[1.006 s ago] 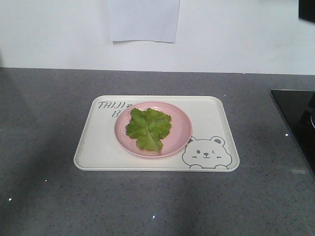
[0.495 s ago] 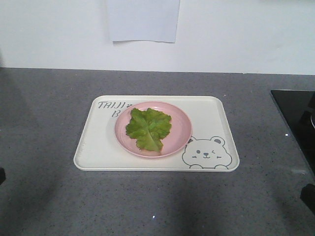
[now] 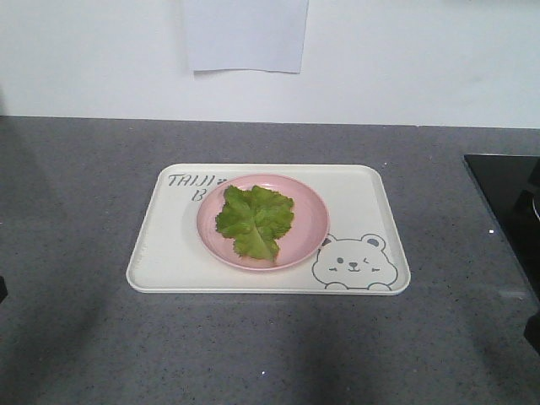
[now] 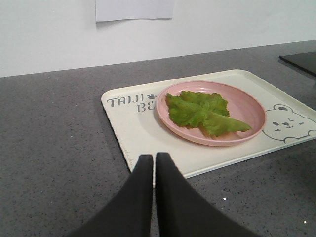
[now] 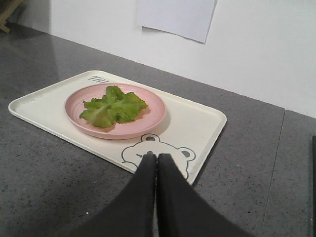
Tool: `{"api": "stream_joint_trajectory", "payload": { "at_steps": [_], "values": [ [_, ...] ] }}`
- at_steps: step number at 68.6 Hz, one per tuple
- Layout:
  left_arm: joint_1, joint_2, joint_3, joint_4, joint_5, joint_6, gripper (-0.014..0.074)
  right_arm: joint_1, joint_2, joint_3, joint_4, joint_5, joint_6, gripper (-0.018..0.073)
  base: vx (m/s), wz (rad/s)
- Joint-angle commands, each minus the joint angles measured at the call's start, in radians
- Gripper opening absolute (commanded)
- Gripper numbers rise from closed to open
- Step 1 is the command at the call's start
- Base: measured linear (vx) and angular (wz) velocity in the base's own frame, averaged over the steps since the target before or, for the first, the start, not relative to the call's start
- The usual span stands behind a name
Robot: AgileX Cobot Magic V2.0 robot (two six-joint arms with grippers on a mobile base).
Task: Transfer vegetables to tray and serve
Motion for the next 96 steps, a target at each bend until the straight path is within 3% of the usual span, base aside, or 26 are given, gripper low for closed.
{"api": "stream_joint_trajectory", "payload": {
  "at_steps": [1, 25, 32, 40, 52, 64, 71, 74, 84, 96],
  "values": [
    [-0.003, 0.004, -0.028, -0.009, -0.072, -0.009, -0.0007, -0.004, 0.009, -0.024, 0.013, -0.069, 0.000, -0.0003, 0.00, 0.00],
    [-0.003, 0.002, -0.028, -0.006, -0.072, -0.006, -0.0006, -0.004, 0.009, -0.024, 0.013, -0.063, 0.000, -0.0003, 0.00, 0.00],
    [0.001, -0.018, -0.019, 0.061, -0.066, 0.025, -0.0006, -0.004, 0.009, -0.024, 0.013, -0.063, 0.000, -0.0003, 0.00, 0.00],
    [0.057, -0.056, 0.041, 0.125, -0.117, -0.008, -0.0006, -0.004, 0.009, -0.024, 0.013, -0.064, 0.000, -0.0003, 0.00, 0.00],
    [0.174, -0.165, 0.191, 0.123, -0.194, -0.090, -0.0006, -0.004, 0.009, -0.024, 0.013, -0.064, 0.000, -0.0003, 0.00, 0.00],
    [0.249, -0.318, 0.366, 0.123, -0.294, -0.119, -0.0006, -0.004, 0.009, -0.024, 0.013, -0.064, 0.000, -0.0003, 0.00, 0.00],
    [0.283, -0.404, 0.437, 0.122, -0.325, -0.167, -0.0006, -0.004, 0.009, -0.024, 0.013, -0.064, 0.000, -0.0003, 0.00, 0.00],
    [0.297, -0.440, 0.440, 0.123, -0.289, -0.184, -0.0006, -0.004, 0.009, -0.024, 0.013, -0.064, 0.000, -0.0003, 0.00, 0.00],
    [0.336, -0.453, 0.437, 0.123, -0.276, -0.185, -0.0006, -0.004, 0.009, -0.024, 0.013, -0.060, 0.000, -0.0003, 0.00, 0.00],
    [0.337, -0.454, 0.437, 0.123, -0.285, -0.185, -0.0006, -0.004, 0.009, -0.024, 0.013, -0.060, 0.000, -0.0003, 0.00, 0.00]
  ]
}}
